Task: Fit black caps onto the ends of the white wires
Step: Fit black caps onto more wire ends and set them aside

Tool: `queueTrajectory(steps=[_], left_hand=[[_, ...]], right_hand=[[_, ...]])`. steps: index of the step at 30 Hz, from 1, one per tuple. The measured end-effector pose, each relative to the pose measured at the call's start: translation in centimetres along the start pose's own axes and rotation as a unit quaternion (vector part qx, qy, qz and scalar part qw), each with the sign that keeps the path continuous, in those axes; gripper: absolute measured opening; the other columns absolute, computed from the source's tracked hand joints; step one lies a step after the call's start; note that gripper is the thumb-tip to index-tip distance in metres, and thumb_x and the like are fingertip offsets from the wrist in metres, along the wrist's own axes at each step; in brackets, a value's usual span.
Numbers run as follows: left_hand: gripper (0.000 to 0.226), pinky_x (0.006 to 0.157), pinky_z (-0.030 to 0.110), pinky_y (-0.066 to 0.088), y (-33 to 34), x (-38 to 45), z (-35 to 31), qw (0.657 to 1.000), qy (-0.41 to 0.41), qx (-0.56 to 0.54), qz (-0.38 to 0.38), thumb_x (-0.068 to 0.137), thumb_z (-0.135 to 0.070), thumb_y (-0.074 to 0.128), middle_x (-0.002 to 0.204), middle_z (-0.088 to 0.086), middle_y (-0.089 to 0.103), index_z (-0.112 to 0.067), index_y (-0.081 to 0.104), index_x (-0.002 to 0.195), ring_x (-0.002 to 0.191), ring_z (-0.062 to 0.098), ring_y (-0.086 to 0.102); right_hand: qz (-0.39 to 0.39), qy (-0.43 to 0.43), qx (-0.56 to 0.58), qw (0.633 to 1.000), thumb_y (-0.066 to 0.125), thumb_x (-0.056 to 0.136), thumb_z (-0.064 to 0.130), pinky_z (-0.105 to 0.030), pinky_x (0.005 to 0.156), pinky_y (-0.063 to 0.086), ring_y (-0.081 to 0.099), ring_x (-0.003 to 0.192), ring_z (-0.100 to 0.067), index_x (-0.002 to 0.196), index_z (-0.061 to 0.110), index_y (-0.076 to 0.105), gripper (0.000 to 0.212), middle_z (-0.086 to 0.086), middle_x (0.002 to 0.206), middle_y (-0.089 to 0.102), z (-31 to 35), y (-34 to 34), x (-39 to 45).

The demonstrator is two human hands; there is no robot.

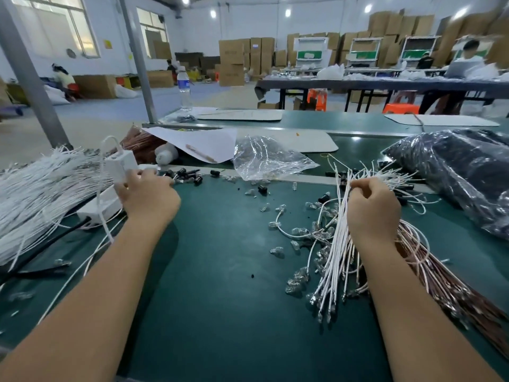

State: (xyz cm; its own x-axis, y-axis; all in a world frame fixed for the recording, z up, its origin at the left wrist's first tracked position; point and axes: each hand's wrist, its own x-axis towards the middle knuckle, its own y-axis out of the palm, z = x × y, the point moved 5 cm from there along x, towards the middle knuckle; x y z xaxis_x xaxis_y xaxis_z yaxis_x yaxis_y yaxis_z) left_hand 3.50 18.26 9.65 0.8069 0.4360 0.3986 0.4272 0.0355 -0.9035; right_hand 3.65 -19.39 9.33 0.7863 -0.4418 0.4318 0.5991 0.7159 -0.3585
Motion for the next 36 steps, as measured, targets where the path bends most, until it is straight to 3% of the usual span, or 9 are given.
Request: queueTrajectory(steps=[4, 8, 13, 18, 23, 26, 29, 32, 36], left_hand=[[0.035, 0.096, 0.043, 0.035, -2.4, -0.9, -8.5, 0.987, 0.099, -0.121, -0.03, 0.089, -0.02, 0.045, 0.123, 0.004, 0.062, -0.032, 0.072, 0.109, 0.115, 0.033, 0.043], [0.029, 0.091, 0.04, 0.048, -1.0, -5.8, -17.6, 0.928, 0.19, -0.302, 0.106, 0.09, -0.019, 0.049, 0.093, -0.002, 0.07, -0.03, 0.072, 0.104, 0.088, 0.028, 0.061], [0.028, 0.095, 0.039, 0.044, 1.4, -9.9, -22.0, 0.902, 0.232, -0.317, 0.179, 0.088, -0.021, 0.049, 0.091, -0.008, 0.071, -0.034, 0.072, 0.098, 0.086, 0.024, 0.061], [0.026, 0.05, 0.022, 0.034, 2.5, -9.7, -21.9, 0.854, 0.235, -0.413, 0.211, 0.089, -0.017, 0.052, 0.043, -0.016, 0.052, -0.03, 0.074, 0.097, 0.038, 0.005, 0.041], [0.029, 0.052, 0.019, 0.042, 1.0, -9.0, -20.9, 0.769, 0.178, -0.581, 0.196, 0.092, -0.008, 0.053, 0.081, -0.012, 0.073, -0.03, 0.071, 0.089, 0.054, 0.007, 0.048], [0.028, 0.059, 0.01, 0.044, 0.7, -7.6, -18.8, 0.721, 0.097, -0.667, 0.157, 0.093, -0.007, 0.052, 0.082, -0.01, 0.073, -0.026, 0.071, 0.089, 0.072, 0.006, 0.058], [0.026, 0.057, 0.019, 0.04, 1.2, -6.7, -17.2, 0.733, 0.058, -0.667, 0.121, 0.093, -0.006, 0.05, 0.08, -0.01, 0.071, -0.023, 0.07, 0.095, 0.068, 0.008, 0.053], [0.034, 0.061, 0.021, 0.042, 0.5, -6.8, -17.4, 0.77, 0.134, -0.619, 0.074, 0.093, 0.001, 0.048, 0.099, -0.007, 0.069, -0.016, 0.065, 0.117, 0.066, 0.003, 0.05], [0.06, 0.104, 0.021, 0.025, -1.1, -8.4, -19.3, 0.834, 0.293, -0.468, -0.007, 0.087, 0.008, 0.044, 0.136, -0.006, 0.051, -0.022, 0.047, 0.139, 0.126, 0.012, 0.036]], right_hand=[[-0.018, -0.009, -0.13, 0.991, 0.045, 0.09, 0.009, -0.031, 0.066, 0.041, 0.056, 0.087, -0.025, 0.097, 0.013, 0.065, 0.022, -0.006, 0.097, 0.065, -0.6, -1.1, 0.7], [0.071, 0.001, -0.297, 0.952, 0.05, 0.09, 0.027, -0.036, 0.075, 0.041, 0.049, 0.095, -0.029, 0.094, 0.007, 0.059, 0.023, -0.013, 0.106, 0.058, -1.6, -0.7, 0.6], [0.105, -0.029, -0.383, 0.917, 0.056, 0.089, 0.045, -0.037, 0.08, 0.041, 0.049, 0.107, -0.03, 0.112, 0.009, 0.058, 0.043, -0.013, 0.117, 0.054, -1.0, 0.0, 0.3], [0.12, -0.046, -0.388, 0.913, 0.05, 0.089, 0.019, -0.035, 0.074, 0.031, 0.048, 0.107, -0.03, 0.109, 0.01, 0.059, 0.024, -0.012, 0.116, 0.055, -0.6, 0.6, 0.2], [0.111, -0.047, -0.364, 0.924, 0.049, 0.084, 0.006, -0.033, 0.069, 0.034, 0.052, 0.096, -0.031, 0.109, 0.008, 0.049, 0.025, -0.013, 0.105, 0.06, -0.4, 0.3, 0.3], [0.101, -0.032, -0.325, 0.94, 0.05, 0.08, 0.0, -0.035, 0.065, 0.036, 0.05, 0.087, -0.029, 0.107, 0.008, 0.046, 0.029, -0.013, 0.097, 0.061, -0.5, 0.2, 0.2], [0.056, -0.063, -0.271, 0.959, 0.05, 0.081, -0.005, -0.034, 0.075, 0.04, 0.05, 0.096, -0.028, 0.116, 0.005, 0.048, 0.036, -0.013, 0.105, 0.06, 0.0, -0.2, 0.3], [0.024, -0.094, -0.163, 0.982, 0.045, 0.083, -0.013, -0.027, 0.083, 0.04, 0.051, 0.097, -0.022, 0.126, 0.002, 0.05, 0.046, -0.015, 0.119, 0.053, 0.9, -0.3, 0.3], [0.058, -0.169, -0.092, 0.98, 0.044, 0.089, -0.014, -0.015, 0.073, 0.037, 0.051, 0.084, -0.014, 0.115, 0.001, 0.061, 0.035, -0.011, 0.111, 0.05, 2.3, 0.9, -0.8]])
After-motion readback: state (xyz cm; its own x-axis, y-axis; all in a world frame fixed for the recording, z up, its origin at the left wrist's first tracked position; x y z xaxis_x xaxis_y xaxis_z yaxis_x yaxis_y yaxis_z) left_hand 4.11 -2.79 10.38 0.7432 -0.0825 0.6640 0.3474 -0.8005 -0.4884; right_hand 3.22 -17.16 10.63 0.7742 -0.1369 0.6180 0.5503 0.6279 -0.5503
